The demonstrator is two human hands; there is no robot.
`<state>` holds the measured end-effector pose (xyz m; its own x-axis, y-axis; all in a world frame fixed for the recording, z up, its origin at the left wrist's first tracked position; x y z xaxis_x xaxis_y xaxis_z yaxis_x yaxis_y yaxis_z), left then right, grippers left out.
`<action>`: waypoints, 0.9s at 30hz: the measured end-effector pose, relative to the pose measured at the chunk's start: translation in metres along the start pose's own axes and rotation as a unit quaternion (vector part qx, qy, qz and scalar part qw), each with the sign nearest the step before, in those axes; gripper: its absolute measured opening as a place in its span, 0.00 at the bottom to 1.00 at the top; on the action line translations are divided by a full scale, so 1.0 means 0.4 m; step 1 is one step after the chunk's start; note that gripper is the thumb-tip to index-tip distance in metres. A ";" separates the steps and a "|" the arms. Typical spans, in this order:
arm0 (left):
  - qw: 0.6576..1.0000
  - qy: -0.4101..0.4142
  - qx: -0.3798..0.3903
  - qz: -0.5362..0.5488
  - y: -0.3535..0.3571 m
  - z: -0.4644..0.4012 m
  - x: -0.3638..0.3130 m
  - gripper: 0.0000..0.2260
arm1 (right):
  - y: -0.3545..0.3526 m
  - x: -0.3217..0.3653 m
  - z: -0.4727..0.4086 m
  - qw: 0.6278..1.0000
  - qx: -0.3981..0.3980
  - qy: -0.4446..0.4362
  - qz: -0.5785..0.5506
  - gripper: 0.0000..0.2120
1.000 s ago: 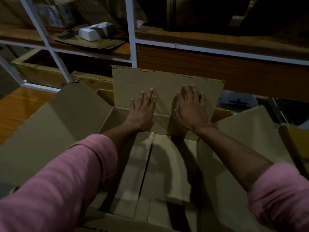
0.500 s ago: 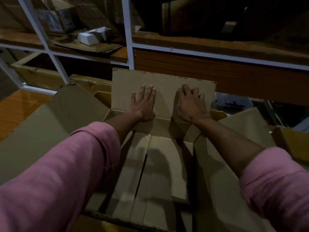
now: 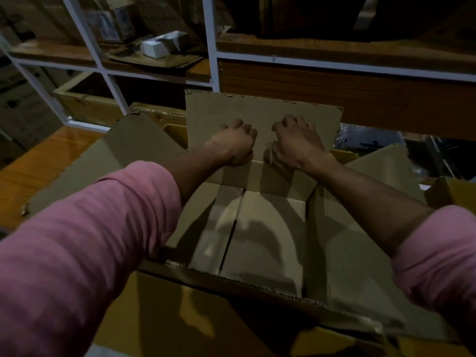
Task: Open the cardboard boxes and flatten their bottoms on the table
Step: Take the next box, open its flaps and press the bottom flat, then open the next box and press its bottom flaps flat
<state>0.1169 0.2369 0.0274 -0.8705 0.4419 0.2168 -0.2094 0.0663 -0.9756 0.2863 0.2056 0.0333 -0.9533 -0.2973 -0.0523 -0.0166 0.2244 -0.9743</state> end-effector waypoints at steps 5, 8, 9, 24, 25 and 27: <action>1.000 0.020 0.008 -0.023 -0.085 0.073 -0.052 0.22 | -0.099 0.031 0.053 0.999 0.010 -0.030 -0.005 0.20; 1.000 0.025 -0.002 -0.011 -0.137 0.132 -0.089 0.22 | -0.162 0.041 0.109 1.000 0.003 -0.028 -0.014 0.20; 1.000 0.026 -0.011 -0.001 -0.155 0.154 -0.103 0.22 | -0.181 0.042 0.134 1.000 -0.002 -0.022 -0.017 0.21; 0.981 0.111 -0.099 0.128 -0.306 0.382 -0.532 0.30 | -0.291 -0.092 0.666 0.974 -0.112 0.192 -0.038 0.28; 0.979 0.123 -0.100 0.131 -0.311 0.385 -0.569 0.30 | -0.290 -0.111 0.699 0.972 -0.114 0.203 -0.035 0.29; 0.974 0.148 -0.106 0.135 -0.323 0.391 -0.643 0.30 | -0.294 -0.149 0.765 0.965 -0.122 0.230 -0.039 0.30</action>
<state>0.2982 -0.0253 0.1033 -0.7084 0.7047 -0.0378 0.1332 0.0809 -0.9878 0.4372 -0.0870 0.0840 -0.9781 0.1093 0.1772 -0.1108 0.4470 -0.8876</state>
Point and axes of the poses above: each hand's wrist, its own z-axis away from the middle knuckle, its own y-axis out of the palm, x = y × z, the point moved 2 cm from there along -z, towards the middle knuckle, and after that the axes turned 3 degrees about -y, right-handed, at the moved point
